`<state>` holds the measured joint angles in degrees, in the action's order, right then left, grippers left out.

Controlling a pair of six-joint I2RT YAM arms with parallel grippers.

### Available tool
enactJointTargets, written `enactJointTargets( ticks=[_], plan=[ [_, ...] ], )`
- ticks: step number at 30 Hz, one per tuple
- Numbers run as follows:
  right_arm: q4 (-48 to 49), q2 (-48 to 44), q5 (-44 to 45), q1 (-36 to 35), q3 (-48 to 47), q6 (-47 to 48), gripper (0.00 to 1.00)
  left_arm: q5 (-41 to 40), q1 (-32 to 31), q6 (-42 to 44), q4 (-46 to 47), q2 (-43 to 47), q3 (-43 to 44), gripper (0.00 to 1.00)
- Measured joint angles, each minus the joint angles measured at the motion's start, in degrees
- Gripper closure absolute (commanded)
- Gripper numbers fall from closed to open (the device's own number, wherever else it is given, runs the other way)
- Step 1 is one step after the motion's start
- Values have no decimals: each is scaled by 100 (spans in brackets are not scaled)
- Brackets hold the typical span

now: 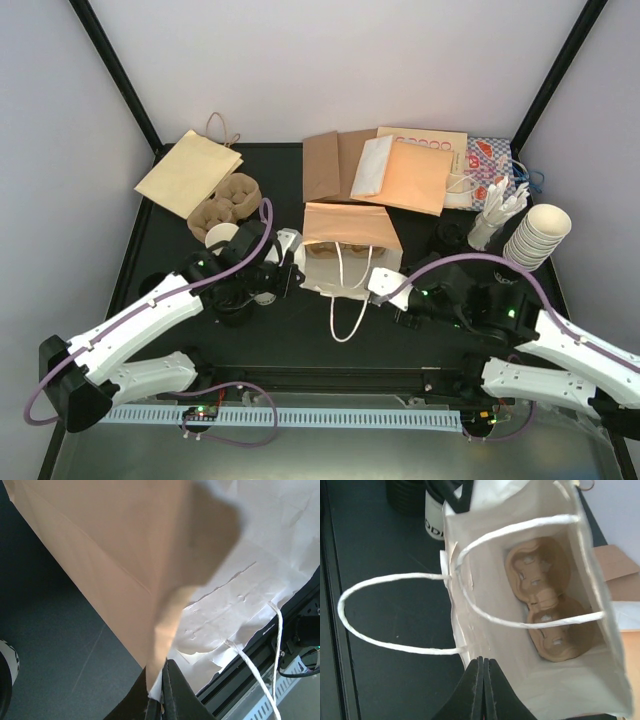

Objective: Pack the takeout coffee

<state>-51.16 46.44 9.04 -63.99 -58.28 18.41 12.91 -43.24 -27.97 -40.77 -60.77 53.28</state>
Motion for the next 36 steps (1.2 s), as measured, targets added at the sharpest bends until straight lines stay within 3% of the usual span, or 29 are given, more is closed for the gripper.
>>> enactJointTargets(
  ticks=[26, 36],
  plan=[
    [1622, 2151, 1753, -24, 817, 2227, 99, 68, 44, 0, -33, 15, -17, 98],
    [2308, 3235, 1941, -4, 780, 2520, 99, 173, 48, 46, -37, 79, -105, 98]
  ],
)
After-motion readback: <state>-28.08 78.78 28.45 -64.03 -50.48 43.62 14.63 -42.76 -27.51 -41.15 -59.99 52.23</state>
